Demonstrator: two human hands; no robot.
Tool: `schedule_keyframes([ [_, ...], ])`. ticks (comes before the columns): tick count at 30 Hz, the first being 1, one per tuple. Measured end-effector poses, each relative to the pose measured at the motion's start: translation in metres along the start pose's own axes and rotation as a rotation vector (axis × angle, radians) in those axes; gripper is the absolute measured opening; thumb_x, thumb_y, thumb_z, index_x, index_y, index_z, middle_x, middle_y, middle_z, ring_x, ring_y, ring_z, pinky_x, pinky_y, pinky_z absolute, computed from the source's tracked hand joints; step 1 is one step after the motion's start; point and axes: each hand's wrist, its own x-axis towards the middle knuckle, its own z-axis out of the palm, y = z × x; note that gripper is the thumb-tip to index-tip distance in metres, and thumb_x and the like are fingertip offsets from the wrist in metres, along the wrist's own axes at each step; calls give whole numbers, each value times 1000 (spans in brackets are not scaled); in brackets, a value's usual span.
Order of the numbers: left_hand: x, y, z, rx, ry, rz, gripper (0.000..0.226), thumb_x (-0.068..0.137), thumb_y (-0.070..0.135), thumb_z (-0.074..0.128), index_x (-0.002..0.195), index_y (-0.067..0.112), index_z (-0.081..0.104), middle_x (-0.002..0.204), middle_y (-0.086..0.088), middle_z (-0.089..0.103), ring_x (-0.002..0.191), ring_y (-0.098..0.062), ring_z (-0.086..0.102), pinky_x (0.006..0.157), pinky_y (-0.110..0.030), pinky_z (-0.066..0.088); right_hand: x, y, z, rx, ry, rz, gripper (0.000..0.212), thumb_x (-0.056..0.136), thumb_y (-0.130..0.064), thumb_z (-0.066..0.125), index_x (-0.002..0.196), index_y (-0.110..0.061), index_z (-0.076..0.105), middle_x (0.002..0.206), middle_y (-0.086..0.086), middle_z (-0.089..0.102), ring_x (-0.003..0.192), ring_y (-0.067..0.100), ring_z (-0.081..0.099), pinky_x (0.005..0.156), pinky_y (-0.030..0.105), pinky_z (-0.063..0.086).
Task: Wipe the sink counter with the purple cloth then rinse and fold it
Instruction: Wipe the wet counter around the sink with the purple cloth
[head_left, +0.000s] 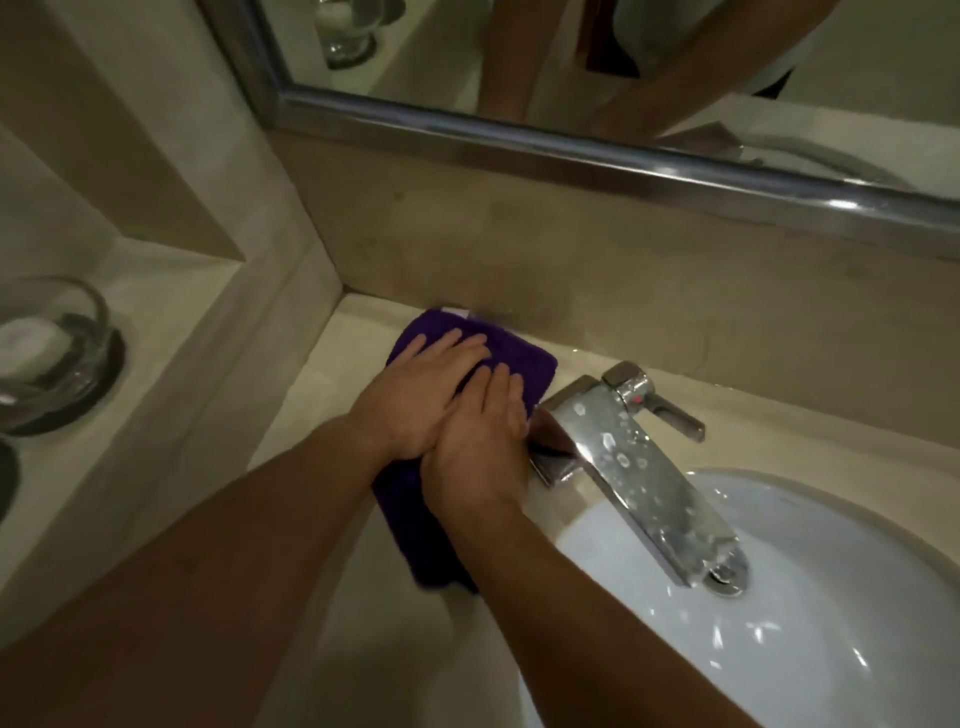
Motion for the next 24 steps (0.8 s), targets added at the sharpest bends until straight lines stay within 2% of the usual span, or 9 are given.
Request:
schedule_keyframes([
  [3, 18, -13, -12, 90, -83, 131, 58, 103, 35, 41, 156, 24, 21, 165, 8, 15, 152, -9, 6, 121, -29, -1, 17, -12, 0, 75, 35, 139, 93, 95, -34, 56, 156, -2, -6, 165, 20, -6, 152, 34, -10, 122, 42, -3],
  [6, 20, -25, -5, 121, -69, 204, 58, 101, 40, 34, 156, 25, 21, 164, 9, 16, 151, -8, 7, 121, -27, -3, 19, -18, 7, 120, 137, 166, 89, 95, -33, 53, 156, -2, -3, 164, 21, -4, 152, 35, -9, 120, 43, -7],
  [10, 8, -24, 12, 45, 143, 219, 53, 99, 36, 35, 149, 19, 42, 157, -1, 37, 148, -18, 26, 122, -43, 18, 3, -4, 12, 169, 179, 20, 87, 92, -22, 51, 158, -7, -4, 166, 10, -6, 151, 25, -17, 116, 32, -16],
  [11, 3, -22, 15, 63, 208, 216, 52, 98, 34, 37, 146, 17, 46, 155, -3, 42, 146, -21, 32, 120, -46, 23, -3, 1, 12, 163, 209, -35, 83, 91, -21, 49, 158, -8, 2, 167, 8, -1, 152, 23, -13, 116, 29, -13],
  [15, -15, -19, 19, 15, 375, 51, 50, 95, 37, 46, 138, 14, 57, 145, -12, 52, 134, -29, 47, 110, -49, 37, -22, 4, 8, 137, 282, -156, 69, 85, -22, 42, 152, -7, 32, 159, 12, 32, 151, 26, 20, 120, 37, 19],
  [18, -27, -24, 15, -44, 346, 64, 55, 92, 39, 45, 139, 12, 56, 145, -13, 51, 135, -31, 47, 109, -51, 38, -23, -6, -14, 40, 88, -63, 71, 92, -23, 48, 155, -5, 22, 161, 17, 23, 150, 30, 20, 121, 37, 22],
  [19, -32, -28, 14, -37, 304, 102, 58, 91, 41, 45, 141, 13, 54, 147, -12, 49, 137, -31, 44, 111, -51, 35, -20, -9, -22, -14, 16, -23, 70, 94, -24, 50, 154, -4, 21, 158, 18, 24, 147, 31, 23, 117, 38, 29],
  [21, -42, -37, 8, 0, 196, 169, 64, 88, 46, 49, 145, 16, 49, 151, -8, 45, 140, -27, 40, 115, -48, 31, -13, -16, -37, -161, -89, 22, 67, 93, -25, 58, 148, -2, 26, 145, 18, 35, 133, 30, 38, 103, 37, 44],
  [24, -49, -43, -7, 34, 1, 131, 71, 88, 52, 58, 151, 24, 39, 156, 3, 37, 144, -19, 32, 115, -39, 31, -2, -26, -50, -325, -181, 20, 61, 93, -21, 62, 142, 1, 33, 136, 21, 43, 123, 32, 45, 94, 39, 49],
])
